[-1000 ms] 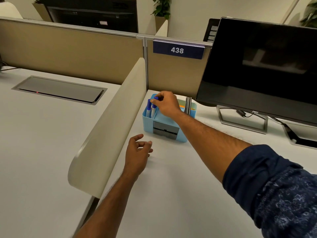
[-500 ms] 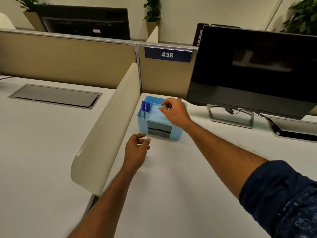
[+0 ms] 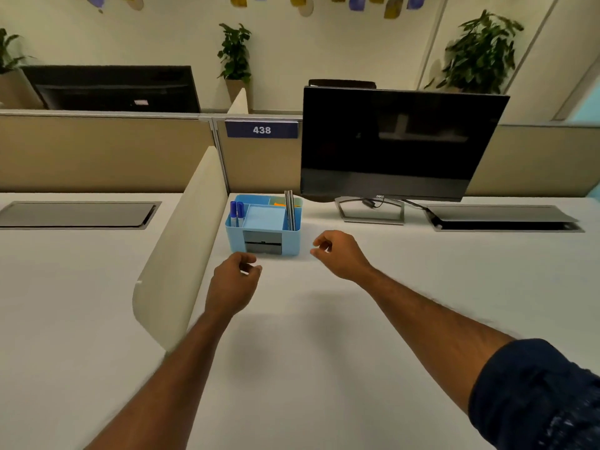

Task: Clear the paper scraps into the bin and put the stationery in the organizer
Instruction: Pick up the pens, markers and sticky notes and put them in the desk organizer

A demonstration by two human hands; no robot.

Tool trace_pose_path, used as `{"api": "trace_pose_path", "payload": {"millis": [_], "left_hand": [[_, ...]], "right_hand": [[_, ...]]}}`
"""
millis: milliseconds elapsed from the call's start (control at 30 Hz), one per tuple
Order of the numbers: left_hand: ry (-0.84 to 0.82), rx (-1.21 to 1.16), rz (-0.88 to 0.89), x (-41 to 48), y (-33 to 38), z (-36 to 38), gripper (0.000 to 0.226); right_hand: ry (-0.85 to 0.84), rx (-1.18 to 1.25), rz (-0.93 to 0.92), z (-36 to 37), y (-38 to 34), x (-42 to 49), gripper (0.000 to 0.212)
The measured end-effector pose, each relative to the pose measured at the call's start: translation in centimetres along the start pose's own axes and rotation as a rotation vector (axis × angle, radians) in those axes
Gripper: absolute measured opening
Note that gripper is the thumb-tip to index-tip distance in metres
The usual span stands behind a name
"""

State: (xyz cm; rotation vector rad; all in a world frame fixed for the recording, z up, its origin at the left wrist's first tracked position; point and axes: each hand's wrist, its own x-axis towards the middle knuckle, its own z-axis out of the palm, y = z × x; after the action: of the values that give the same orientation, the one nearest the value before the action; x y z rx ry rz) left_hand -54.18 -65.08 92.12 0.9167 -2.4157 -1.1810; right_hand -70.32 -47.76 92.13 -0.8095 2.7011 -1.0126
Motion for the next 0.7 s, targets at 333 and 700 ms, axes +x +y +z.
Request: {"api": "trace_pose_path", "payload": {"millis": [333,700], "left_hand": [[-0.031,0.370,0.331,-9.6,-1.4,-2.6,0.027],[-0.093,0.443,0.472,-16.8,-0.9,-1.3,0.030]], "right_hand": [[0.110,-0.239,-0.180,-3.9,0.6,-15.6,0.022],[0.104,-0.386,-0.148,-6.7,2.2,-26.6,0.023]]}}
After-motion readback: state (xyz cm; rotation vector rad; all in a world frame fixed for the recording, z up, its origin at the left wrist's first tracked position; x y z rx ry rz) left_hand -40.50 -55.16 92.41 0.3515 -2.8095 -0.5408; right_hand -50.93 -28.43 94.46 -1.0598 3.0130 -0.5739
